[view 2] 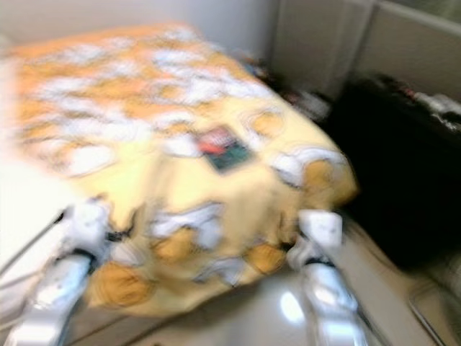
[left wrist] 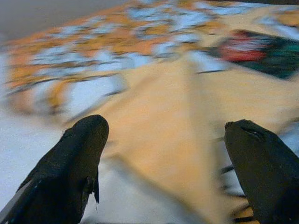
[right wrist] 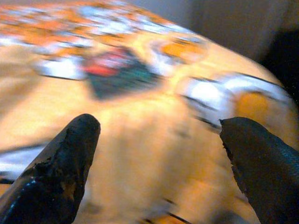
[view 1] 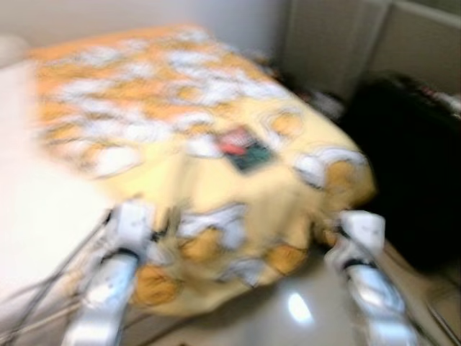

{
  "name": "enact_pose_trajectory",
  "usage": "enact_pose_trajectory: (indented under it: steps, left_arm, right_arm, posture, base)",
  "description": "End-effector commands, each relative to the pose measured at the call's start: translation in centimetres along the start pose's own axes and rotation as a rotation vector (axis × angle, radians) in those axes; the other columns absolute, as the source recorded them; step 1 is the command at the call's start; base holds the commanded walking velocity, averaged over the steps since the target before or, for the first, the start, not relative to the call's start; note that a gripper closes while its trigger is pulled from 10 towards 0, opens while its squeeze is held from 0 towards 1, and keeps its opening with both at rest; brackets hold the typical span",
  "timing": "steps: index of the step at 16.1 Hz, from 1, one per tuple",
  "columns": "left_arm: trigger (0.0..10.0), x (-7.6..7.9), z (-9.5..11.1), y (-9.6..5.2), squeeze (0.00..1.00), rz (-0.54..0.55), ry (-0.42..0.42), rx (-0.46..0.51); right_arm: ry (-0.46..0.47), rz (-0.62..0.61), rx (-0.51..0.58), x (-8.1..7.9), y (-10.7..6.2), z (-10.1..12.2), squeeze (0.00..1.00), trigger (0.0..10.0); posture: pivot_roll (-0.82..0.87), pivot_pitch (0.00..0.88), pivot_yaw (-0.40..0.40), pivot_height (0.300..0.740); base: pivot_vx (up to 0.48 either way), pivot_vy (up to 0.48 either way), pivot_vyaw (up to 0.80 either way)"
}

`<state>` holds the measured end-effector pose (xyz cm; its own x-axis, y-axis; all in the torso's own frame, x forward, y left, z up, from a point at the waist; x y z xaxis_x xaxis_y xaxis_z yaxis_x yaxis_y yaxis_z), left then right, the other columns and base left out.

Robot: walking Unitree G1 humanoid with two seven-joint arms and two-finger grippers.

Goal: Clean up the room

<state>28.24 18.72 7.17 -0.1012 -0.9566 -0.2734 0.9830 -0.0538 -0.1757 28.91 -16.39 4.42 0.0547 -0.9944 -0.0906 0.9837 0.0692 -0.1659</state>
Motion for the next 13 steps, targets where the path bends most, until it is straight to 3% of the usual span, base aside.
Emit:
enact_pose_trajectory:
  steps: [1, 4, 7, 13]
  left_arm:
    - [10.0, 0.8, 0.5, 0.1, 0.00, -0.020, -0.012, 0.014]
    - [10.0, 0.4, 0.6, 0.3, 0.00, -0.008, -0.015, 0.017]
    - [10.0, 0.0, 0.8, 0.8, 0.00, 0.013, -0.023, 0.020]
    - [10.0, 0.4, 0.8, 1.8, 0.00, -0.005, -0.029, 0.027]
  right_arm:
    - [-0.011, -0.027, -0.003, 1.2, -0.2, 0.0, 0.00, 10.0]
    - [-0.019, -0.023, 0.007, 1.1, 0.2, 0.3, 0.00, 10.0]
    - [0.031, -0.030, 0.027, 1.2, 0.4, 0.7, 0.00, 10.0]
    - [0.019, -0.016, 0.023, 1.2, 0.4, 1.6, 0.00, 10.0]
  posture:
    - [0.02, 0.000, 0.040, 0.740]
    - [0.03, 0.000, 0.036, 0.740]
    - [0.03, 0.000, 0.034, 0.740]
    - [-0.01, 0.000, 0.040, 0.740]
  base:
    - [0.000, 0.300, 0.80]
    - [0.000, 0.296, 0.80]
    - [0.000, 0.296, 0.00]
    - [0.000, 0.298, 0.00]
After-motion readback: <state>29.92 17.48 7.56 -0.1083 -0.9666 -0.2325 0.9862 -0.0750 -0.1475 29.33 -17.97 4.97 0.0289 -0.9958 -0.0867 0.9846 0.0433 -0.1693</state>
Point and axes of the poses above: a point about 5 cm out from each wrist's last joint towards the gripper, its own y axis pointing out of the wrist towards the gripper, its own z axis along the axis of the wrist's last joint, x = y × z, the point moved 5 cm from there along y, pointing out of the wrist towards the gripper, and after that the axes turned 4 degrees about y, right-handed, at the moved point
